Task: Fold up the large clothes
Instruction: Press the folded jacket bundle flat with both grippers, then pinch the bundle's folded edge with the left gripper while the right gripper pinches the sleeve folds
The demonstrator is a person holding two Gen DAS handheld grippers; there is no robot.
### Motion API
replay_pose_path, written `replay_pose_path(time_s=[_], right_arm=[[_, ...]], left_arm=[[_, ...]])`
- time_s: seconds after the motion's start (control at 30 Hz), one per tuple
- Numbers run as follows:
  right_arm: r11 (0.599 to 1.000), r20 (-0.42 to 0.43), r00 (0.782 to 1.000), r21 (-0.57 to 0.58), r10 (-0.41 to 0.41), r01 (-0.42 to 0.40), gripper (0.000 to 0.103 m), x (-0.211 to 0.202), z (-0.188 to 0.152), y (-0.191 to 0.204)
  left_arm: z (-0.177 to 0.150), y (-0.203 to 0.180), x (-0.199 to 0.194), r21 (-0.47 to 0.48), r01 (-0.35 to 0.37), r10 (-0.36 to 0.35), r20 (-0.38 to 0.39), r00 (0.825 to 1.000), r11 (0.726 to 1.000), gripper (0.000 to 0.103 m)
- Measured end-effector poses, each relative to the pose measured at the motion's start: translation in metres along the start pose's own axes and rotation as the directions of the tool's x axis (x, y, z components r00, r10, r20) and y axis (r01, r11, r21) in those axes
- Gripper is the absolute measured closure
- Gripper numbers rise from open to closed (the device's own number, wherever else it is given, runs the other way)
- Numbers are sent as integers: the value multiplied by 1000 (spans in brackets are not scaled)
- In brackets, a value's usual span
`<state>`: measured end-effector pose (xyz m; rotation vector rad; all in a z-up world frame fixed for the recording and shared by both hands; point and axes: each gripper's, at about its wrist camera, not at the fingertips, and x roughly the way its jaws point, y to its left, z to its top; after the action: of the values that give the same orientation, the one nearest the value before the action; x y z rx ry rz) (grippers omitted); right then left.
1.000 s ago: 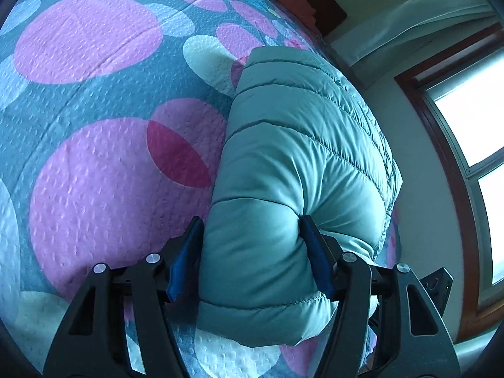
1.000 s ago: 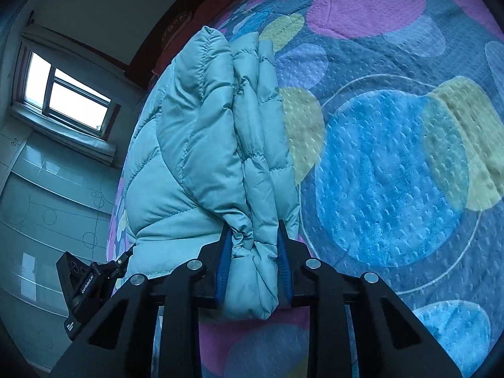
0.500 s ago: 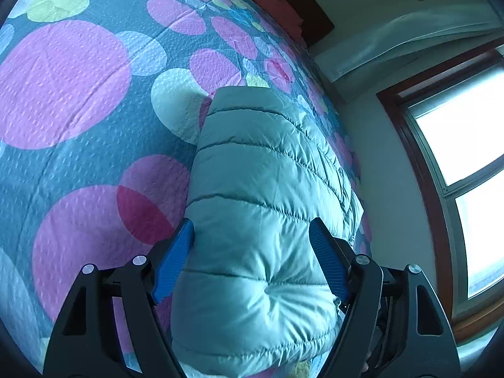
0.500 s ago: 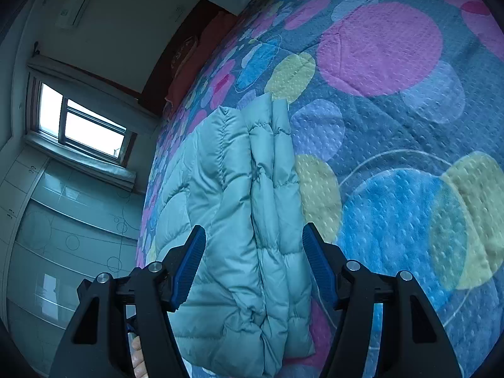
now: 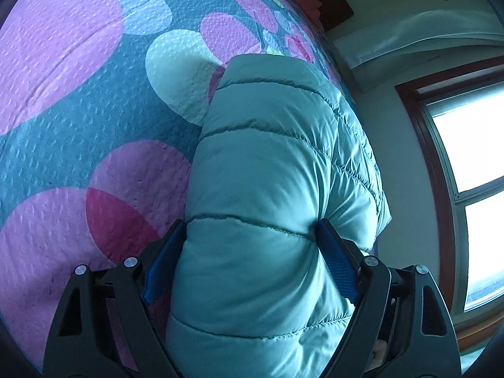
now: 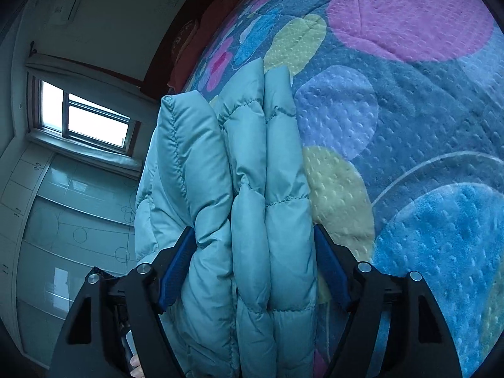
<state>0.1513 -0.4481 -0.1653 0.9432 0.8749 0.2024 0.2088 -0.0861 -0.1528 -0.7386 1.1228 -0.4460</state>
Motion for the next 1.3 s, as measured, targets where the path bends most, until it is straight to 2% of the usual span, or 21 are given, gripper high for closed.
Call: replay_pose_path(time_s=[0.13,0.2,0.3,0.47,0.6,1.0,1.3], right_arm=[[1000,9,1000,-20,-11,12,36,4,-2,4],[1000,12,1000,-19,2,-1,48,6,-4,7],[999,13,999,-1,36,-36,58,8,-10,4],[997,26,997,11,73,-74,67,13,-16,3],[995,33,994,4,100,-100,74,13,-20,4],[985,40,985,-38,169,-168,78,32,-6,37],[967,-28,969,-62,246,-247,79,98,3,87]], left_arm=[[1,-2,5,16,-4,4,-2,1000,1000,21],[1,-4,6,24,-5,5,-3,1000,1000,25],[1,-5,7,33,-14,14,-2,1000,999,30],[1,-8,3,53,-15,15,6,1000,998,45],[1,-12,-1,73,-12,11,15,1000,997,53],[17,-14,-19,86,0,-5,59,998,996,60],[66,12,-62,70,-29,17,165,986,997,61]])
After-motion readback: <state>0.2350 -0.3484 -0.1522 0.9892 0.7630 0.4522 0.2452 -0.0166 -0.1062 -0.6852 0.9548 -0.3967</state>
